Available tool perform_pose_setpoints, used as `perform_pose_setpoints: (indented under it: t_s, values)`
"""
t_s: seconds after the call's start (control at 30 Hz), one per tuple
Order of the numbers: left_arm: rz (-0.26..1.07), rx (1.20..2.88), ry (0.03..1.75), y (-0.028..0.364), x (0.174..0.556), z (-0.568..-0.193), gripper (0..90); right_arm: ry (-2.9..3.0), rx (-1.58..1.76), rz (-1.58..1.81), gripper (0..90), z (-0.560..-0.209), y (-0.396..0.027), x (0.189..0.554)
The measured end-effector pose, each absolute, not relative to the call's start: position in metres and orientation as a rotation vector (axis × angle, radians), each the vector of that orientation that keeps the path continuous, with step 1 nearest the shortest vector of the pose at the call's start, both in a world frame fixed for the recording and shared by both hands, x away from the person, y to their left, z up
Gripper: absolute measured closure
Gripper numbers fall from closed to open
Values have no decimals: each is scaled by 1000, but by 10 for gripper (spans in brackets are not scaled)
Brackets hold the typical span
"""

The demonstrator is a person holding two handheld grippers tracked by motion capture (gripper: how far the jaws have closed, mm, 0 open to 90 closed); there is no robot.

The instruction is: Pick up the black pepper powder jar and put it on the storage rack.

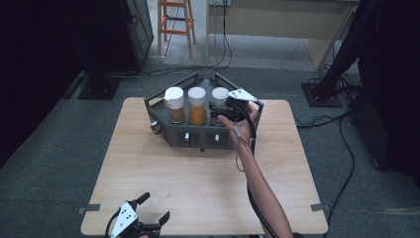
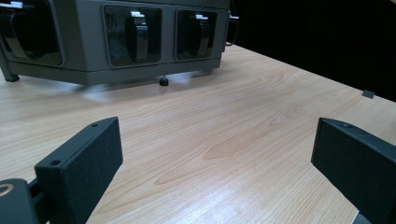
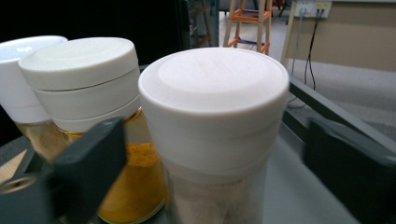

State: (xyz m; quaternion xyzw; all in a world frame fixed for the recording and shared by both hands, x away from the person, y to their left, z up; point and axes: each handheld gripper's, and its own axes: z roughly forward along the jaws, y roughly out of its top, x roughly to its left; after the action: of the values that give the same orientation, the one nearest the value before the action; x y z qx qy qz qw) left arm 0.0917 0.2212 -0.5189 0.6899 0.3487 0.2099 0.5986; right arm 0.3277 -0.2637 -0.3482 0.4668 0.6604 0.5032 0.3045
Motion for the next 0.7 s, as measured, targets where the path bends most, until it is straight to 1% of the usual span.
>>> perform_pose_setpoints:
  t_s: [0.7]
  values:
    - [489,1603,808,221,92,-519,19,1737,1190,1437,13,-351,-283,294]
